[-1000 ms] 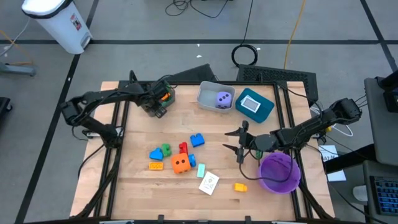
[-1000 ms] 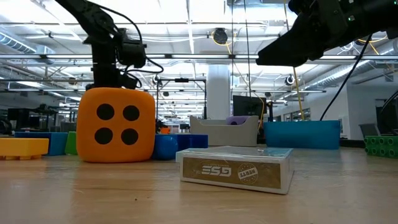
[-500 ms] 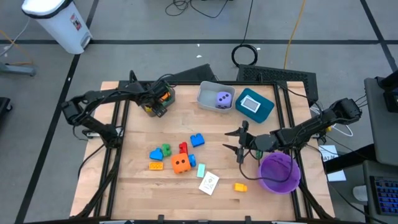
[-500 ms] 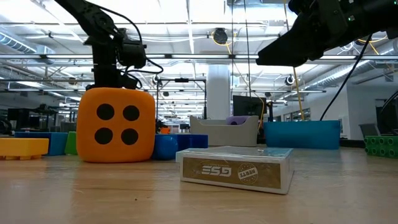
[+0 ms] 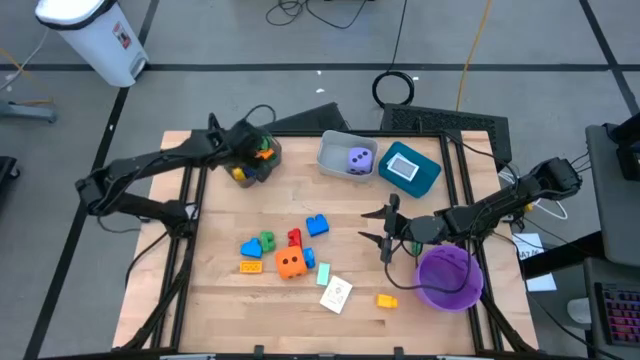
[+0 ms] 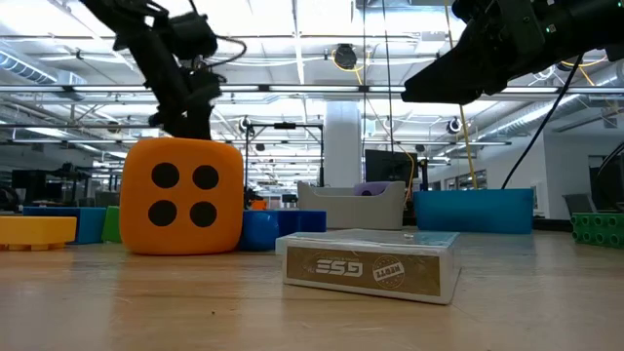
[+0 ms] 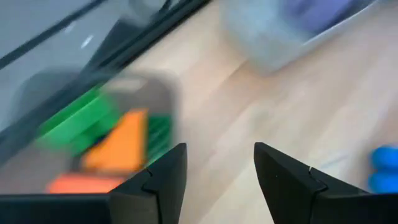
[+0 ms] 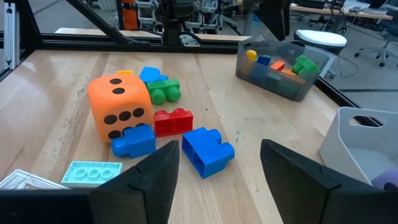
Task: Pick & Place Toys
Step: Put the blue gamepiece into the black bin
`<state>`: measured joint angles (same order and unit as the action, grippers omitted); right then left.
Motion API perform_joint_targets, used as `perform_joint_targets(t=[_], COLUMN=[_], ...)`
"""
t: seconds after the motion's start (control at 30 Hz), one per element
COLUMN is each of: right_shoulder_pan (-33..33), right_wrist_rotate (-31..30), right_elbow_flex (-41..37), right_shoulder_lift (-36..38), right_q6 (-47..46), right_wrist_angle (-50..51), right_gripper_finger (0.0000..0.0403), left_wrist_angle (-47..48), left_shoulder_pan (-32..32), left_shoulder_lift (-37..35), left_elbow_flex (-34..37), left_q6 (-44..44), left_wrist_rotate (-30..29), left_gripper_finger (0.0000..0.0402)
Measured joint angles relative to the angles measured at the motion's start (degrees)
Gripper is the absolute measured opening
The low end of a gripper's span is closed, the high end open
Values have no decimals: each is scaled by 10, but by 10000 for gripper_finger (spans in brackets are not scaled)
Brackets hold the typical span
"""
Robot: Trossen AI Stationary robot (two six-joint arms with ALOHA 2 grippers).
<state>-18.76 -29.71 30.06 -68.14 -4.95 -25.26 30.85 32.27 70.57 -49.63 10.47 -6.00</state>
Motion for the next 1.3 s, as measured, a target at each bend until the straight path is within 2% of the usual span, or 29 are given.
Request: perform_joint_targets(t=[0.17,0.27,0.43,0.53,0.67,0.8,0.97,1.17,1.3], right_shoulder_pan=[0,0,0,1,11,25,45,52,52], right_wrist_rotate=[0,0,7,32,45,42,43,42,-15], right_elbow_flex=[0,0,1,1,2,25,96,165,194], right_shoulder_lift=[0,0,-3,-29,-110,-202,-293,-360,-395], right_q6=[1,1,-5,2,62,130,136,162,175], right_wrist_angle=[-2,-2,-3,-31,-113,-167,-140,-74,-66], right_gripper_finger=[217,217,215,216,214,208,205,205,205], left_wrist_angle=[-214,-387,-685,-786,-811,-817,-817,-817,-817], left_shoulder_pan=[-72,-128,-228,-277,-319,-328,-323,-321,-322], left_shoulder_lift=[-22,-20,8,26,51,66,70,70,70], left_elbow_flex=[95,166,261,283,284,278,276,276,276], left_q6=[46,77,87,70,44,42,42,42,43], left_wrist_rotate=[28,45,45,24,-36,-75,-76,-76,-76], left_gripper_finger=[194,197,198,198,198,198,198,198,198])
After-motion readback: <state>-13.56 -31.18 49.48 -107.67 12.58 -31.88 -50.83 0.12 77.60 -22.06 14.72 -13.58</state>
